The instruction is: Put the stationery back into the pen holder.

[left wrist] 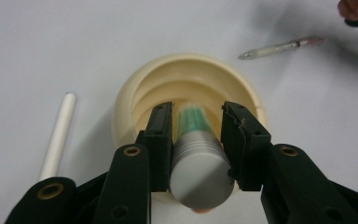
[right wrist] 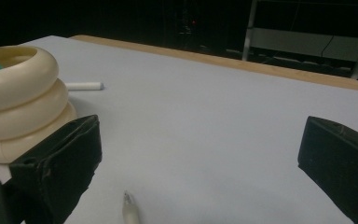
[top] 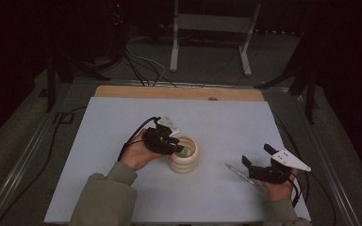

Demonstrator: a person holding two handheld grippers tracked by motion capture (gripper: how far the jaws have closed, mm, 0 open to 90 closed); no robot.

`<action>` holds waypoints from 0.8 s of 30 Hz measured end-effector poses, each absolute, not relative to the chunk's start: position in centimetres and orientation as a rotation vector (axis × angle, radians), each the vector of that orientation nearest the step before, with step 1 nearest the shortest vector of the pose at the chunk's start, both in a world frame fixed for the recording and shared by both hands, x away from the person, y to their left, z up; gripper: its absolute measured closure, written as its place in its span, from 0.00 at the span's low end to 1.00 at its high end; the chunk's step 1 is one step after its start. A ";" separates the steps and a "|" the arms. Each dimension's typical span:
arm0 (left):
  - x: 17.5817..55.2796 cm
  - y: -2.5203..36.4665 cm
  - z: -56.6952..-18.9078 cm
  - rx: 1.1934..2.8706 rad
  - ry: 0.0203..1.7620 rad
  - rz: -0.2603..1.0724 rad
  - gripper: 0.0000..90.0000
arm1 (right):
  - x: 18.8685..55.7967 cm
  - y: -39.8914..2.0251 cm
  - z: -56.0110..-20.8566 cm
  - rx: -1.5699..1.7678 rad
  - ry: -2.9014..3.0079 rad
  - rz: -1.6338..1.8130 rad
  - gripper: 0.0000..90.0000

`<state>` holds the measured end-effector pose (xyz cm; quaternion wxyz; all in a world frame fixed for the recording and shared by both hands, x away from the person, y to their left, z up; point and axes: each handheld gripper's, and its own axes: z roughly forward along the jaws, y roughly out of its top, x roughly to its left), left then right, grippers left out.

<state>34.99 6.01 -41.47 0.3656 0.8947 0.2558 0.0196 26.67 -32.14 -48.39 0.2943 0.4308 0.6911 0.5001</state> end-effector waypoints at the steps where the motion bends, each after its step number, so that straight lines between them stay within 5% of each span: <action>1: 35.0 5.9 -41.5 2.297 0.661 0.050 0.73 | 26.7 -32.1 -48.4 1.148 1.840 1.331 0.00; 5: 35.0 5.6 -41.5 2.289 0.652 0.050 0.72 | 26.6 -32.2 -48.4 1.148 1.839 1.332 0.00; 12: 35.0 6.4 -41.1 2.225 0.728 0.154 0.32 | 26.6 -32.2 -48.3 1.149 1.835 1.334 0.00; 19: 35.1 7.9 -40.8 2.163 0.808 0.239 0.09 | 26.6 -32.2 -48.3 1.149 1.836 1.334 0.00; 24: 35.1 8.7 -40.7 2.145 0.823 0.284 0.02 | 26.6 -32.2 -48.4 1.149 1.836 1.333 0.00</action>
